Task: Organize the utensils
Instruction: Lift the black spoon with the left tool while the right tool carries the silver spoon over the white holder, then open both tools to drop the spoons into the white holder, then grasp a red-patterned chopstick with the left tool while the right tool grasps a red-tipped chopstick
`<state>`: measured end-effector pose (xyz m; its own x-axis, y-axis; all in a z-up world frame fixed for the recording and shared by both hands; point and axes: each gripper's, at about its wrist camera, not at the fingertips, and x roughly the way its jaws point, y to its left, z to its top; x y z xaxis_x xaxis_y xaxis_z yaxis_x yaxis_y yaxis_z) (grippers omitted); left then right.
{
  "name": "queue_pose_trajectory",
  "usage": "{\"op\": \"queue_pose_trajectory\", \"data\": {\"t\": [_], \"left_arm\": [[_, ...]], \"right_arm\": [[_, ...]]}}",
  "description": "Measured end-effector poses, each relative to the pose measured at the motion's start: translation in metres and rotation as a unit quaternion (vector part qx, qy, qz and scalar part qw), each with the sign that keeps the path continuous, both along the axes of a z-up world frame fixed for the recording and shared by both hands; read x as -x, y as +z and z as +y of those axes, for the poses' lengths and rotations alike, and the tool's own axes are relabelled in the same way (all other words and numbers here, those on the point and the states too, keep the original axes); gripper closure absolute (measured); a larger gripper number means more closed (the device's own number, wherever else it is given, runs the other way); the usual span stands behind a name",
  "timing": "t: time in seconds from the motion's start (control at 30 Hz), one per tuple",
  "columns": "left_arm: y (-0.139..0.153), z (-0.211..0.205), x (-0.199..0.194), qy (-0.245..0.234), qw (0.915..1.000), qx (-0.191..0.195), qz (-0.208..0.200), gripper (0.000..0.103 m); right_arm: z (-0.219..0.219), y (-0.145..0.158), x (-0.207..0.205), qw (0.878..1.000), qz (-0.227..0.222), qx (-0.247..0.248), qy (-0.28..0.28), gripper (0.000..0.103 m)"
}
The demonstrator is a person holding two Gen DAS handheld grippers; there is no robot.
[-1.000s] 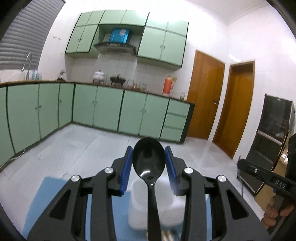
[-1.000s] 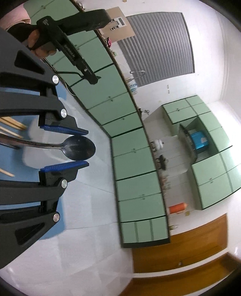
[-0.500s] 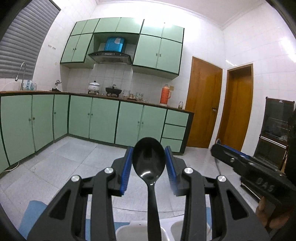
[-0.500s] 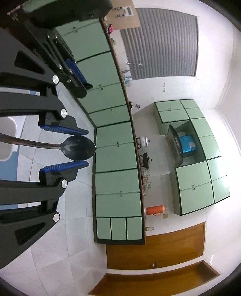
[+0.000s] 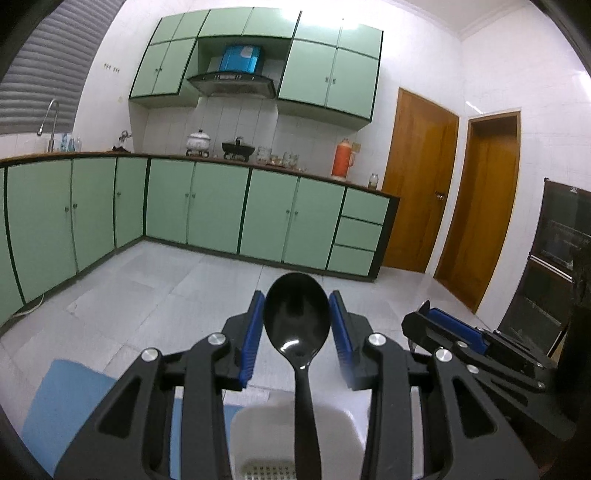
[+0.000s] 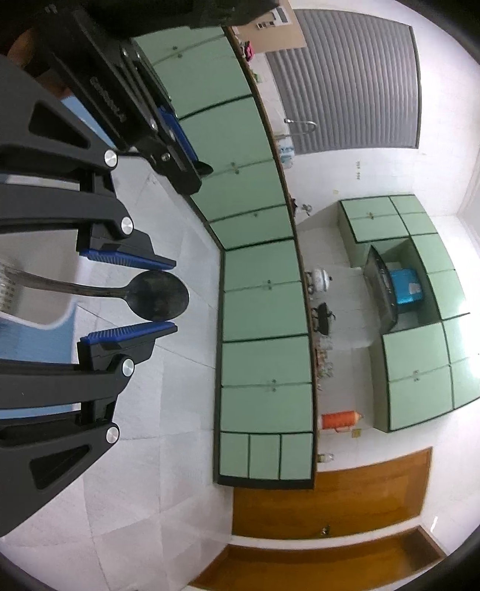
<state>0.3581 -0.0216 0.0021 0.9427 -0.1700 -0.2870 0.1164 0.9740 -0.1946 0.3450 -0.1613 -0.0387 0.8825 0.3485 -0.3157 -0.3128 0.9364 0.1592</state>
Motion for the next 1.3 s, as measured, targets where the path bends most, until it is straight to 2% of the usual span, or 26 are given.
{"op": "queue_pose_trajectory", "data": {"t": [0.23, 0.3, 0.37, 0.5, 0.57, 0.67, 0.73, 0.8, 0.93, 1.0, 1.07, 1.23, 1.3], "left_arm": [[0.003, 0.013, 0.027, 0.005, 1.0000, 0.007, -0.002, 0.048], [0.007, 0.017, 0.046, 0.006, 1.0000, 0.004, 0.000, 0.042], [0.008, 0.019, 0.064, 0.015, 0.9998, -0.005, 0.014, 0.035], [0.005, 0.025, 0.112, 0.022, 0.9993, -0.013, 0.029, 0.022], [0.001, 0.027, 0.136, 0.027, 0.9989, -0.015, 0.036, 0.018], [-0.011, 0.029, 0.167, 0.026, 0.9978, -0.019, 0.058, 0.016], [-0.022, 0.025, 0.181, 0.030, 0.9950, -0.043, 0.085, 0.016], [-0.036, 0.022, 0.199, 0.015, 0.9916, -0.050, 0.118, 0.016], [-0.059, 0.018, 0.226, 0.008, 0.9849, -0.077, 0.155, 0.016], [-0.072, 0.016, 0.237, 0.002, 0.9810, -0.083, 0.175, 0.016], [-0.082, 0.015, 0.241, 0.000, 0.9761, -0.096, 0.195, 0.016], [-0.101, 0.015, 0.244, -0.011, 0.9647, -0.100, 0.243, 0.031], [-0.106, 0.013, 0.247, -0.015, 0.9616, -0.098, 0.256, 0.032]], "right_arm": [[-0.021, 0.001, 0.027, 1.000, 0.011, -0.014, -0.006, 0.066], [-0.030, 0.001, 0.042, 0.999, 0.021, -0.019, -0.017, 0.052], [-0.039, 0.001, 0.060, 0.999, 0.024, -0.022, -0.019, 0.049], [-0.054, -0.006, 0.113, 0.999, 0.031, -0.014, -0.039, 0.032], [-0.060, -0.014, 0.138, 0.998, 0.043, -0.009, -0.049, 0.030], [-0.063, -0.030, 0.176, 0.996, 0.062, -0.001, -0.056, 0.030], [-0.062, -0.042, 0.199, 0.995, 0.080, 0.009, -0.066, 0.030], [-0.062, -0.054, 0.221, 0.992, 0.103, 0.007, -0.070, 0.030], [-0.053, -0.075, 0.252, 0.988, 0.132, 0.033, -0.073, 0.031], [-0.048, -0.088, 0.261, 0.985, 0.155, 0.039, -0.067, 0.040], [-0.046, -0.097, 0.267, 0.983, 0.170, 0.038, -0.062, 0.044], [-0.045, -0.098, 0.273, 0.984, 0.167, 0.039, -0.055, 0.052], [-0.047, -0.099, 0.274, 0.983, 0.172, 0.037, -0.055, 0.055]]}}
